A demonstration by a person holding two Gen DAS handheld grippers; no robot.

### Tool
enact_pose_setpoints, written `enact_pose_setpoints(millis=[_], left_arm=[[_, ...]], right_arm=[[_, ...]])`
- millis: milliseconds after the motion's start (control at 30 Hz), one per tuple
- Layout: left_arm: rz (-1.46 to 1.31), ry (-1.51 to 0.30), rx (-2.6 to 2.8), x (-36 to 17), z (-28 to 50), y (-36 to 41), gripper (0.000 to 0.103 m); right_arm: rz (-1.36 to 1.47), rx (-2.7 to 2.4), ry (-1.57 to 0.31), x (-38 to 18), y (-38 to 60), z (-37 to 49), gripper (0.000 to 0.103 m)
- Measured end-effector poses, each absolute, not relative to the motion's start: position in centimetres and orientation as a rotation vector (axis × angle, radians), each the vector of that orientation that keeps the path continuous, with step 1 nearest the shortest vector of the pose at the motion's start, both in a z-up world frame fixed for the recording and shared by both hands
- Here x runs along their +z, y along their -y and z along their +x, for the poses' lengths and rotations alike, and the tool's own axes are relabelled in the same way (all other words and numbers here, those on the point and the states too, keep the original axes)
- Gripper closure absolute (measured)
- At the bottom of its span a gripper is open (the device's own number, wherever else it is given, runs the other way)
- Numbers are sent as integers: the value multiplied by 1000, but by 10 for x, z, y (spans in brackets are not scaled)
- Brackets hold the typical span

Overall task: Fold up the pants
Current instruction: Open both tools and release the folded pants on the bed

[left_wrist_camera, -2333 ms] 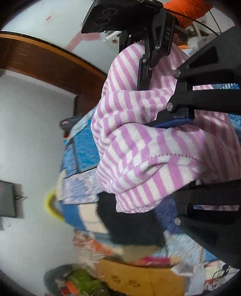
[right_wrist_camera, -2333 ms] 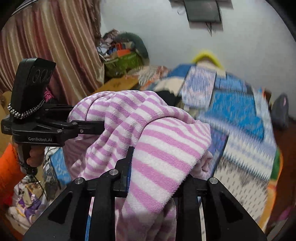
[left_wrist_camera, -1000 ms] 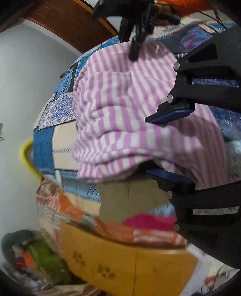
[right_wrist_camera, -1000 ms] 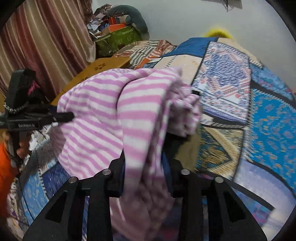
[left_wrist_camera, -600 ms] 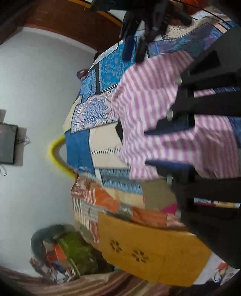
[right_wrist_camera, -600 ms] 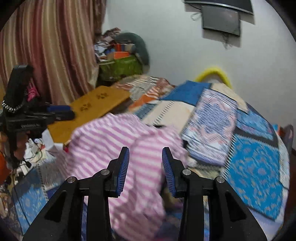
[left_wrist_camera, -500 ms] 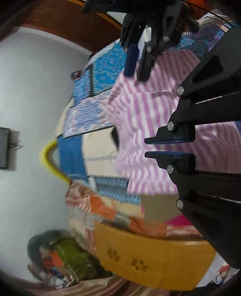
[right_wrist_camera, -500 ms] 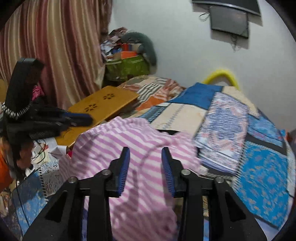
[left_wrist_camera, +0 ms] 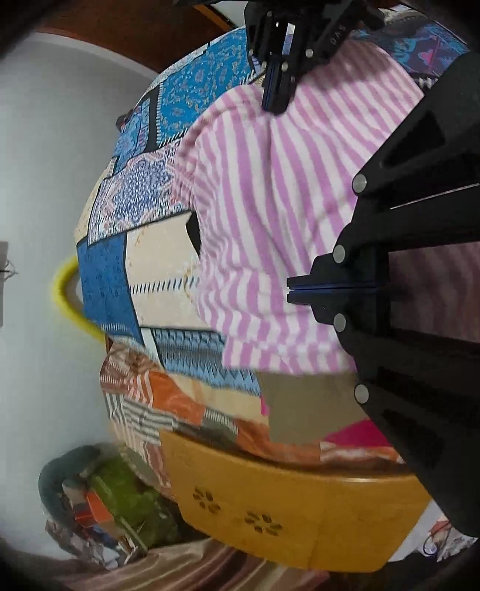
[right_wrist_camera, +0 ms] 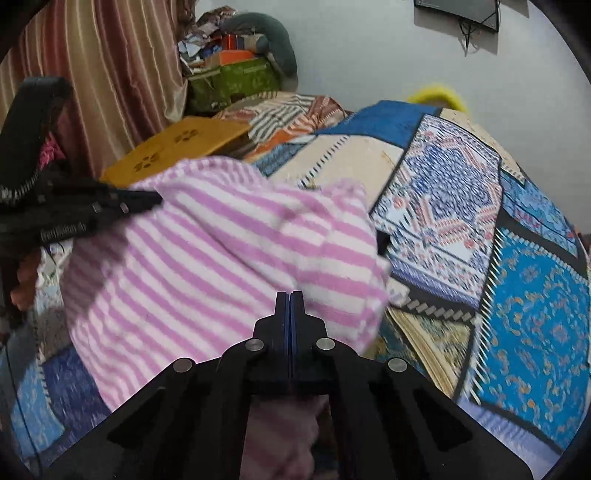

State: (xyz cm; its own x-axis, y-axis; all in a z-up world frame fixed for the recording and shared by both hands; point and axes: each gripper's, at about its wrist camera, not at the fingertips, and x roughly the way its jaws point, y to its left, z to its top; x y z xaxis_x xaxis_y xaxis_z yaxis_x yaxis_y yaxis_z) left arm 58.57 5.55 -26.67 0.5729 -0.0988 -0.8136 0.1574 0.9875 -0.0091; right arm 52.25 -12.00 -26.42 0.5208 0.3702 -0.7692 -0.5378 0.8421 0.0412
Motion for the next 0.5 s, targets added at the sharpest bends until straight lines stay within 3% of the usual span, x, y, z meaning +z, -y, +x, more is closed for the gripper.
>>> enact_pose_setpoints(millis=[100, 267, 333, 400, 500], left_arm=[[153, -978, -2, -273, 579, -74, 99], [74, -1012, -11, -270, 555, -106, 99], [44, -948, -43, -255, 540, -103, 97], [1, -903, -85, -242, 530, -96, 96], [-27, -849, -155, -231, 522, -76, 92]], right_arm=[[-263, 518, -885, -266, 127, 510, 103], [-260, 500, -884, -251, 144, 490, 98], [-227, 530, -858, -241, 147, 481, 93], [-192, 573, -818, -233, 145, 470, 76], [-183, 622, -782, -232, 128, 460, 69]])
